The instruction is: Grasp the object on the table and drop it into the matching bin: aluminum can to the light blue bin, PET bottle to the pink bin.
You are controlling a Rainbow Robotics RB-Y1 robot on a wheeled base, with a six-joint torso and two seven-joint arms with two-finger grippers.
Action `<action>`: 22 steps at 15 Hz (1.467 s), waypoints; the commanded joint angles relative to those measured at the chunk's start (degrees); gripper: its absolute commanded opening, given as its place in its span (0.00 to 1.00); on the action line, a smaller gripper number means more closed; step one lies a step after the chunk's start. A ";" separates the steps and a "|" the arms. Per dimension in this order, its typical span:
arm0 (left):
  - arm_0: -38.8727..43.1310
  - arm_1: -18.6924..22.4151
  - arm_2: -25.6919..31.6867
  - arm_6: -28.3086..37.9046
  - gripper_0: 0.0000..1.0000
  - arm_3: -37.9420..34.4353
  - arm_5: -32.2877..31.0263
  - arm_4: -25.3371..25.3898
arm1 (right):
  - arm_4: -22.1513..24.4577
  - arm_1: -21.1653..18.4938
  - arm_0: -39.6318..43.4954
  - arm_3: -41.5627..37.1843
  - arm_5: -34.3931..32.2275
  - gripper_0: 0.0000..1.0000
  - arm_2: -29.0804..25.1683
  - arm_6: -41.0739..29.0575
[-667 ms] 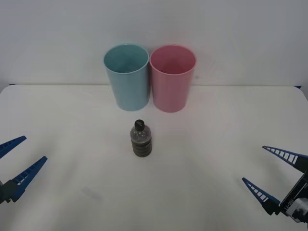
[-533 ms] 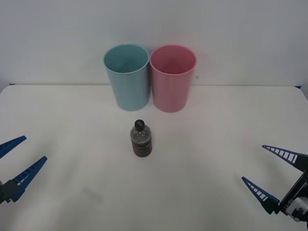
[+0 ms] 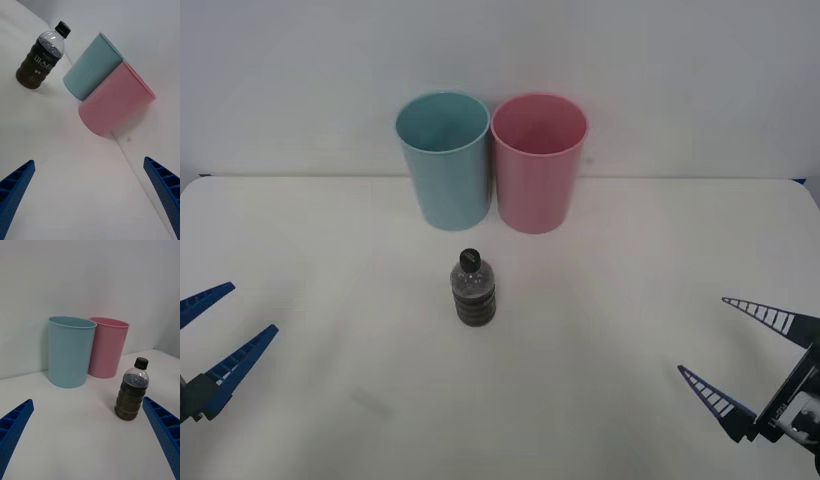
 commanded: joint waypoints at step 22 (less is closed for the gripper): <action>0.00 0.00 0.00 0.00 1.00 0.00 0.00 0.00 | 0.89 -0.01 -3.50 -1.18 -8.26 1.00 -1.07 -56.50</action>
